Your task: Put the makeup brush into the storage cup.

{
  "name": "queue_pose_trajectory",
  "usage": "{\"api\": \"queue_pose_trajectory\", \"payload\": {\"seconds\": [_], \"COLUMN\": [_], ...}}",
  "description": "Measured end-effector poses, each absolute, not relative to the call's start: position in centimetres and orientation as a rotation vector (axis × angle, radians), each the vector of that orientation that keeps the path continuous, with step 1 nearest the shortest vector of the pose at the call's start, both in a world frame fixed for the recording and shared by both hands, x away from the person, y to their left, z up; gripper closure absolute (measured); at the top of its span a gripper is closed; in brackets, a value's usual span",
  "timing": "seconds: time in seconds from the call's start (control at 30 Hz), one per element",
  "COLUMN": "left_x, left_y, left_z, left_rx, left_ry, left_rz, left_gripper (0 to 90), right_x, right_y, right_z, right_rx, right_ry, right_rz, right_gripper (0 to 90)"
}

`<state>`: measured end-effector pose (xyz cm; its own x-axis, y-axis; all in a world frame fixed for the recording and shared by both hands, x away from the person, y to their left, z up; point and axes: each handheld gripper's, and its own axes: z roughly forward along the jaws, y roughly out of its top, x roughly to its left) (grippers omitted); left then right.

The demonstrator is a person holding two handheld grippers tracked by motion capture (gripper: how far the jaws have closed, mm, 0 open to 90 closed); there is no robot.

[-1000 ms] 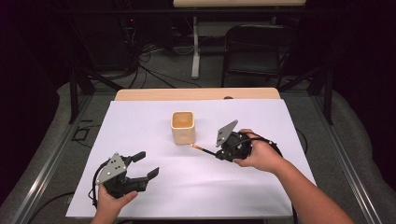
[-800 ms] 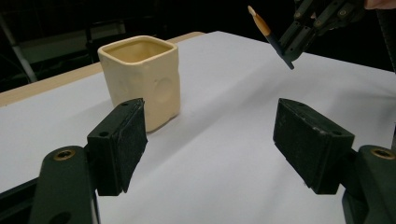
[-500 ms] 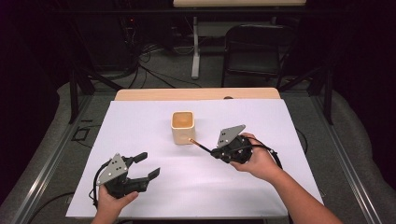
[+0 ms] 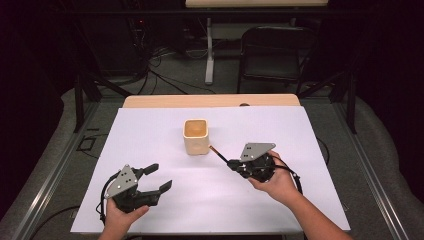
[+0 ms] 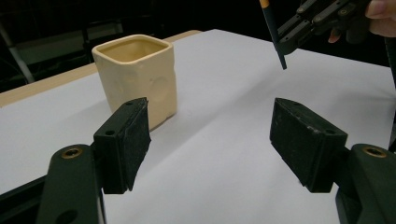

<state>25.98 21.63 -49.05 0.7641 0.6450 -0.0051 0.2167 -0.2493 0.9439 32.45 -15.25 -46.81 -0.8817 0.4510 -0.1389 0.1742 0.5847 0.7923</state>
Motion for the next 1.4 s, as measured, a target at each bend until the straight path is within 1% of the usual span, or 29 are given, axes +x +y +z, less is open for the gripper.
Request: {"api": "queue_pose_trajectory", "payload": {"seconds": [0.27, 0.73, 0.8, 1.3, 1.4], "left_x": [26.0, 26.1, 26.0, 26.2, 26.3], "left_y": [21.6, 21.4, 21.4, 21.1, 20.9], "left_z": [-49.1, -49.1, -49.1, -49.1, -49.1], "left_rx": [1.815, 1.807, 1.805, 1.798, 1.801], "left_ry": [0.667, 0.665, 0.675, 0.685, 0.689], "left_rz": [0.456, 0.45, 0.465, 0.442, 0.433], "left_gripper": [28.7, 28.8, 29.3, 29.5, 29.5], "right_x": [31.8, 30.3, 30.2, 29.7, 29.7], "right_y": [-16.0, -16.0, -16.0, -15.8, -16.0], "right_z": [-47.7, -48.3, -48.5, -49.7, -49.4], "right_rx": [0.578, 0.648, 0.668, 0.738, 0.733], "right_ry": [2.379, 2.246, 2.228, 2.128, 2.119], "right_rz": [1.298, 1.429, 1.453, 1.596, 1.613], "right_gripper": [84.5, 84.5, 84.5, 84.5, 84.5]}}
